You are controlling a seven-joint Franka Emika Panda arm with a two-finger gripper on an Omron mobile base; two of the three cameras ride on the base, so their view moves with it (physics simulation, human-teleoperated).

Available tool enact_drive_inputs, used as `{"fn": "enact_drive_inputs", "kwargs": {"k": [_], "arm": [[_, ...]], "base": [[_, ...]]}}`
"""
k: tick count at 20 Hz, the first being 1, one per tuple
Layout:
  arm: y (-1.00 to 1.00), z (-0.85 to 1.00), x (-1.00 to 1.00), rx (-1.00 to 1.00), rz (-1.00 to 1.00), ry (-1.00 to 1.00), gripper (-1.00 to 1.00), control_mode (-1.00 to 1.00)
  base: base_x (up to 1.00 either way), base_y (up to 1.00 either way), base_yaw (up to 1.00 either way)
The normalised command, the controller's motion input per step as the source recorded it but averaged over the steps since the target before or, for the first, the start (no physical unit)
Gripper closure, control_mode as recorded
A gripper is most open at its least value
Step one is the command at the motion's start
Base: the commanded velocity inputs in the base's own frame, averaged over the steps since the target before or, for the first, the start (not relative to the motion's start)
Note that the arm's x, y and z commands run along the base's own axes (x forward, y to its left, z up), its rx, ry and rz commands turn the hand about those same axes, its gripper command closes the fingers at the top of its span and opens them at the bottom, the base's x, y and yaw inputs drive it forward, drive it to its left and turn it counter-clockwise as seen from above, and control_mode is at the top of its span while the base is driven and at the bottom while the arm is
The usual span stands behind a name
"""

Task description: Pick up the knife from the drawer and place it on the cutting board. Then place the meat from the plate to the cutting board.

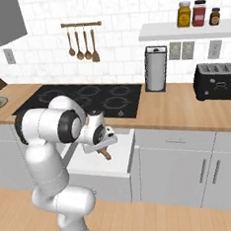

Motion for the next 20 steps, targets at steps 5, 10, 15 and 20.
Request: {"fn": "enact_drive_inputs", "kwargs": {"k": [5,10,15,20], "arm": [[0.04,0.96,-0.70,0.00,0.01,-0.26,1.00,-1.00],[0.11,0.99,-0.48,0.00,0.02,-0.18,1.00,-1.00],[0.00,0.67,-0.33,0.00,0.00,-0.01,1.00,1.00],[0.00,0.00,0.00,0.00,0.00,0.00,1.00,1.00]], "base": [[0.00,0.00,0.00],[0.00,0.00,0.00],[-0.16,0.00,0.00],[-0.92,0.28,0.02]]}}
